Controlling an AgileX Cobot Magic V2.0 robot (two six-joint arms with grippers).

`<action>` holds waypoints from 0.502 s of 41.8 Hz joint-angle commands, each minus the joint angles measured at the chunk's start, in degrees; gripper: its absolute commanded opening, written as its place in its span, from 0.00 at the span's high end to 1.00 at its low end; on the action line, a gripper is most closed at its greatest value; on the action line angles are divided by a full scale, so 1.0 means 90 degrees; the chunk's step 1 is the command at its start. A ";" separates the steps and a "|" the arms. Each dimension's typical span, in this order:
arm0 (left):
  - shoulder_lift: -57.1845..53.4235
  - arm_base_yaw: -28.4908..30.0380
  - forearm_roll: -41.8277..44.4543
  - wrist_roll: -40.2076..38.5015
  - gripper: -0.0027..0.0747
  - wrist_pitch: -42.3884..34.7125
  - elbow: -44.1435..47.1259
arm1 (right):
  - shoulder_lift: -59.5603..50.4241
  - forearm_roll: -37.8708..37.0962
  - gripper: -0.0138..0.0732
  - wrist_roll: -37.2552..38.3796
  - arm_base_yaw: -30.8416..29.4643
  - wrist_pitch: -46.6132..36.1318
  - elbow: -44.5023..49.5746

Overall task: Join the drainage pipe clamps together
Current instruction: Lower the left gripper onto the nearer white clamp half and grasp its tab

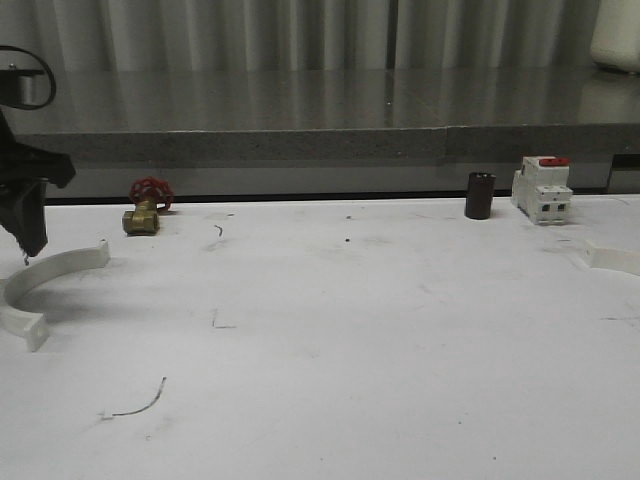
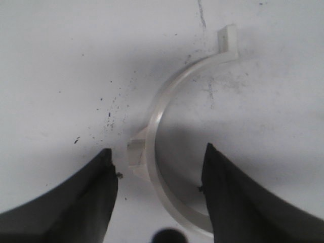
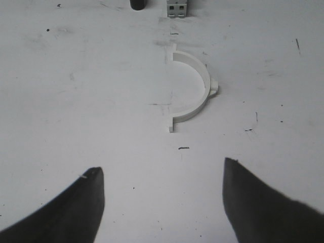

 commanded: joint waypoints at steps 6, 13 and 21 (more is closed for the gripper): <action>0.0085 0.0014 -0.0011 -0.0050 0.48 -0.0129 -0.0261 | 0.0072 -0.0075 0.24 -0.0025 -0.0012 -0.0351 -0.0199; 0.0241 0.0014 -0.0011 -0.0050 0.48 -0.0116 -0.0261 | 0.0072 -0.0075 0.24 -0.0025 -0.0012 -0.0351 -0.0199; 0.0260 0.0014 -0.0011 -0.0050 0.53 -0.0143 -0.0261 | 0.0072 -0.0075 0.24 -0.0025 -0.0012 -0.0351 -0.0199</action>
